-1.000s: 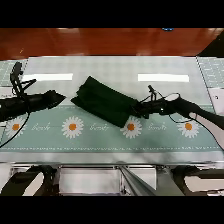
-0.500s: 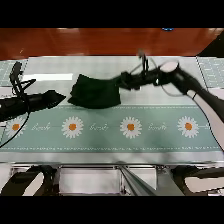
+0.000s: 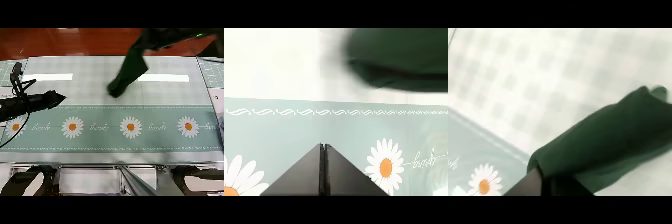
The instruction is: Fold the shirts.
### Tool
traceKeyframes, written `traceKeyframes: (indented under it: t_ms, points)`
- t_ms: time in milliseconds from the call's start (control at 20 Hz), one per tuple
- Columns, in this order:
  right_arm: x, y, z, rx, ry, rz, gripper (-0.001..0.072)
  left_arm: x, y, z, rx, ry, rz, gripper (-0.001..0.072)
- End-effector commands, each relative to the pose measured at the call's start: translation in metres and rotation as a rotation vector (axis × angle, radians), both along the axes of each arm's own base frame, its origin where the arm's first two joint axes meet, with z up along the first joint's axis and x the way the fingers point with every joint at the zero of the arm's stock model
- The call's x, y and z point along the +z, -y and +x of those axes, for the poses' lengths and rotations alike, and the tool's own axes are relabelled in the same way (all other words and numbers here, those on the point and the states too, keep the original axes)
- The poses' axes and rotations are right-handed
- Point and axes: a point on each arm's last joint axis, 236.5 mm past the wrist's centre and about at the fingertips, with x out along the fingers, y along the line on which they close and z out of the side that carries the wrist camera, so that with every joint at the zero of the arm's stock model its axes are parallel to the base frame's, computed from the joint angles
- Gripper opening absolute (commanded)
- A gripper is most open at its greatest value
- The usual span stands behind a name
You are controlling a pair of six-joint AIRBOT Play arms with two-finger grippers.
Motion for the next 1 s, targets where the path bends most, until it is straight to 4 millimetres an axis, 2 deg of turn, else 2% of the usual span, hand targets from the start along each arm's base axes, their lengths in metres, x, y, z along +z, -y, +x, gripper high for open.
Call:
traceKeyframes:
  t_ms: [0, 100, 250, 350, 500, 600, 700, 800, 950]
  points:
    - [0.04, 0.08, -0.015, -0.159, 0.039, -0.064, 0.0021, 0.0, 0.0, 0.0, 0.002, -0.003, -0.003, 0.0017]
    - [0.058, 0.138, -0.03, -0.287, 0.057, -0.101, 0.002, 0.001, 0.003, -0.001, -0.001, -0.006, -0.016, 0.0017]
    - [0.072, 0.212, -0.059, -0.447, 0.04, -0.123, 0.0019, 0.002, 0.004, -0.001, -0.002, -0.007, -0.022, 0.0017]
    - [0.076, 0.248, -0.08, -0.531, 0.016, -0.119, 0.0019, 0.002, 0.004, -0.001, -0.002, -0.007, -0.022, 0.0017]
    - [0.078, 0.286, -0.103, -0.651, -0.009, -0.089, 0.0019, 0.002, 0.003, 0.0, 0.001, -0.004, -0.022, 0.0017]
    - [0.059, 0.306, -0.12, -0.719, -0.079, -0.091, 0.0019, 0.004, 0.003, 0.002, 0.01, 0.005, -0.029, 0.0017]
    - [0.023, 0.332, -0.149, -0.821, -0.199, -0.12, 0.0019, 0.009, 0.002, 0.008, 0.032, 0.026, -0.041, 0.0017]
    - [-0.016, 0.35, -0.185, -0.923, -0.326, -0.12, 0.0019, 0.013, -0.003, 0.017, 0.065, 0.058, -0.041, 0.0017]
    - [-0.08, 0.366, -0.256, -1.084, -0.554, -0.142, 0.0019, 0.022, -0.015, 0.032, 0.129, 0.122, -0.033, 0.0017]
